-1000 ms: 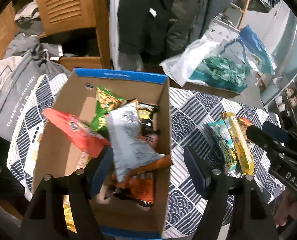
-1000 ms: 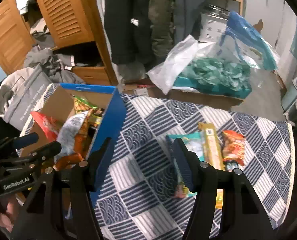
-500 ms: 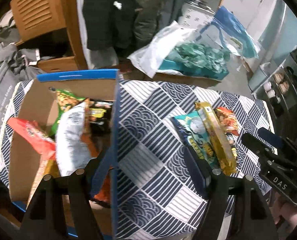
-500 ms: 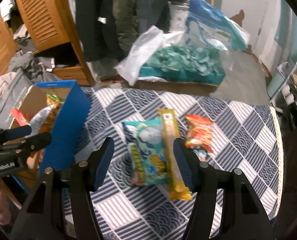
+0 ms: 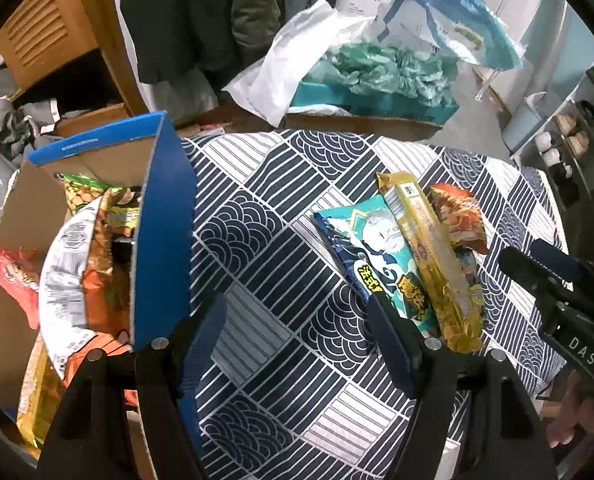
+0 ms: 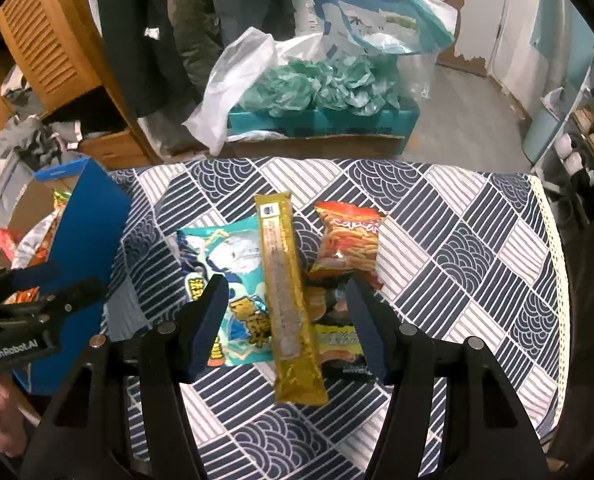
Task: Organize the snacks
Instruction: 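Move both tools back over the remaining snack packets, then grasp the teal fish-print bag with left gripper while right grasps long gold bar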
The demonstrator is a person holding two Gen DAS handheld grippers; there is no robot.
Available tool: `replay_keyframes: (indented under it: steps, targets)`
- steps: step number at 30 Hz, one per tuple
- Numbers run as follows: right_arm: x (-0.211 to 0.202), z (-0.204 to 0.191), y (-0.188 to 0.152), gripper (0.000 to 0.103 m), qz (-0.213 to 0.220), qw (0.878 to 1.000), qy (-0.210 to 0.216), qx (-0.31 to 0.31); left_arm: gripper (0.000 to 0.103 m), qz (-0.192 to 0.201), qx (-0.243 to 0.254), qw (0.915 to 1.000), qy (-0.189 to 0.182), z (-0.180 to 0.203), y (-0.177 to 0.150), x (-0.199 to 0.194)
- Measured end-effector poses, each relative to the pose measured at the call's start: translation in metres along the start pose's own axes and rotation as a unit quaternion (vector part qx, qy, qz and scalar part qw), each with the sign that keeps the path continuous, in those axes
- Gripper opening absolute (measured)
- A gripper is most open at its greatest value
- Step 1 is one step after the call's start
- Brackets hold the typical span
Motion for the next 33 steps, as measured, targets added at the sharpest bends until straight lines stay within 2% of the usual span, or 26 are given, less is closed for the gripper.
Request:
replay_keyframes:
  steps: [14, 21, 23, 28, 31, 33]
  targets:
    - [0.059, -0.003, 0.003, 0.062, -0.05, 0.998, 0.0, -0.024, 0.074, -0.036, -0.004, 0.9991, 0.02, 0.009, 0.016, 0.051]
    - [0.085, -0.01, 0.001, 0.061, -0.076, 0.996, -0.002, -0.04, 0.074, -0.061, -0.015, 0.998, 0.001, 0.01, 0.019, 0.07]
    - [0.092, -0.011, 0.0, 0.057, -0.082, 0.996, -0.003, -0.043, 0.074, -0.064, -0.014, 0.9978, -0.003, 0.013, 0.019, 0.074]
    - [0.104, -0.007, -0.003, 0.032, -0.094, 0.995, -0.014, -0.043, 0.074, -0.077, -0.014, 0.9967, -0.021, 0.018, 0.021, 0.084]
    - [0.103, 0.0, -0.004, 0.031, -0.097, 0.995, 0.006, -0.028, 0.075, -0.087, -0.018, 0.9953, -0.038, 0.022, 0.022, 0.091]
    - [0.103, 0.002, -0.004, 0.031, -0.098, 0.995, 0.013, -0.025, 0.077, -0.081, -0.018, 0.9958, -0.038, 0.026, 0.023, 0.092]
Point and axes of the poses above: each gripper's, at about its wrist camera, not at the fingertips, and x roughly the way its jaws point, z to its right, y to its top, the point moved 2 cm from there along x, roughly the way its jaws point, and after that the axes turned 12 degrees about -z, right-handed, at the moved point
